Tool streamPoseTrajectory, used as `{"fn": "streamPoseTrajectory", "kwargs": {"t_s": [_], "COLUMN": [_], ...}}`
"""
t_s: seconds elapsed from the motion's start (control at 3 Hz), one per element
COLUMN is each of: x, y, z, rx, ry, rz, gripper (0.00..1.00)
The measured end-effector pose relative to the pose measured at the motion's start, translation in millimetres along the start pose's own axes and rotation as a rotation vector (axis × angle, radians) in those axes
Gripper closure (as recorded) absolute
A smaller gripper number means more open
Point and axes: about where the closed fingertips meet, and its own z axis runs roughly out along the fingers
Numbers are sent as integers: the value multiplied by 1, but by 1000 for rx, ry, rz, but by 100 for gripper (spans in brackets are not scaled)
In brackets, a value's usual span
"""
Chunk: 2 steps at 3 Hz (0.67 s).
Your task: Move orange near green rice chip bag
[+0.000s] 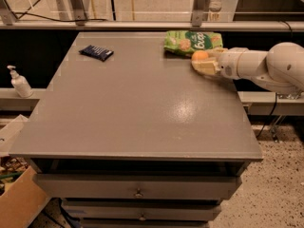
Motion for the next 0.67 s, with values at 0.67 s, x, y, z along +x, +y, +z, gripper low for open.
{"fn": "streamPoseTrajectory", "kwargs": {"t_s": [0.67], "x": [-4], "y": [3], "z": [0], "rx": [-8], "ry": [1], "rz": [4], "gripper": [14]}}
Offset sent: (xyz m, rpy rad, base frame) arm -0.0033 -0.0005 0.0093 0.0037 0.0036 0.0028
